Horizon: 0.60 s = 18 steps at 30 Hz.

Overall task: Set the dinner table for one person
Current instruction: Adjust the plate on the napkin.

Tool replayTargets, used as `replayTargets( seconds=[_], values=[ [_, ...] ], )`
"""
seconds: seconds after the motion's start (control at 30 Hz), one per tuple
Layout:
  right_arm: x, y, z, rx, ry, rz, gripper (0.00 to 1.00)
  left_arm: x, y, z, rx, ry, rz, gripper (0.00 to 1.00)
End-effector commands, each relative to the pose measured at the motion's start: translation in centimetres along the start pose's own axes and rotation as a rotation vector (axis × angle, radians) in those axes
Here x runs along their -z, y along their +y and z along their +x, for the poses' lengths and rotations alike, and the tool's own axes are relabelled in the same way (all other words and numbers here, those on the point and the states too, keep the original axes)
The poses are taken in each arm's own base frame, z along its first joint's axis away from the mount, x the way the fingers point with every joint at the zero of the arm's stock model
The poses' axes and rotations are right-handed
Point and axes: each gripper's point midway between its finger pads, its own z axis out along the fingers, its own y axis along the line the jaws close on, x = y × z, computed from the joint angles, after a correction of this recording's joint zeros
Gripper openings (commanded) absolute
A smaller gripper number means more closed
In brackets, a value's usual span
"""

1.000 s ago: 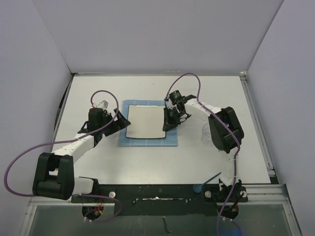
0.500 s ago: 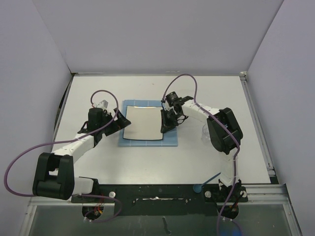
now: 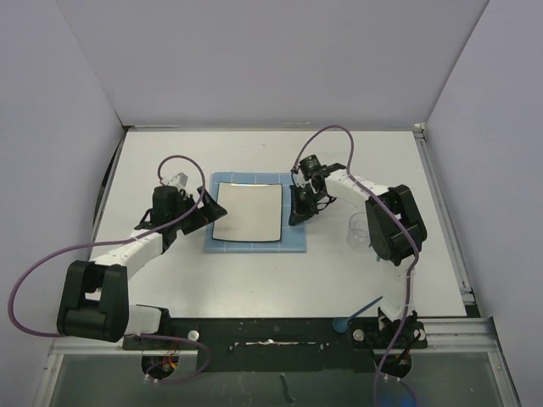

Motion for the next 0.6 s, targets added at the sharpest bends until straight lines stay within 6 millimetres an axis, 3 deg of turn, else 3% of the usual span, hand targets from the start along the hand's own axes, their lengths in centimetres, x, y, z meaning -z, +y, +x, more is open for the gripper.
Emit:
replayTargets(
  seconds=[0.0,0.3,0.57],
  values=[
    [3.1,-0.5,-1.5,0.008,-0.088,-0.005,0.0,-0.3,-1.0,-1.6,-0.018,-0.039,0.037,0.97],
    [3.0,-0.6,-1.8,-0.003,-0.093,-0.032,0.0,-0.8,-0.9,-1.6,-0.022,-0.035,0.039,0.97],
    [3.0,-0.6,-1.7,-0.001,-0.088,-0.032,0.0,-3.6,-1.6,-2.5,-0.05,-0.015,0.112,0.97]
  ],
)
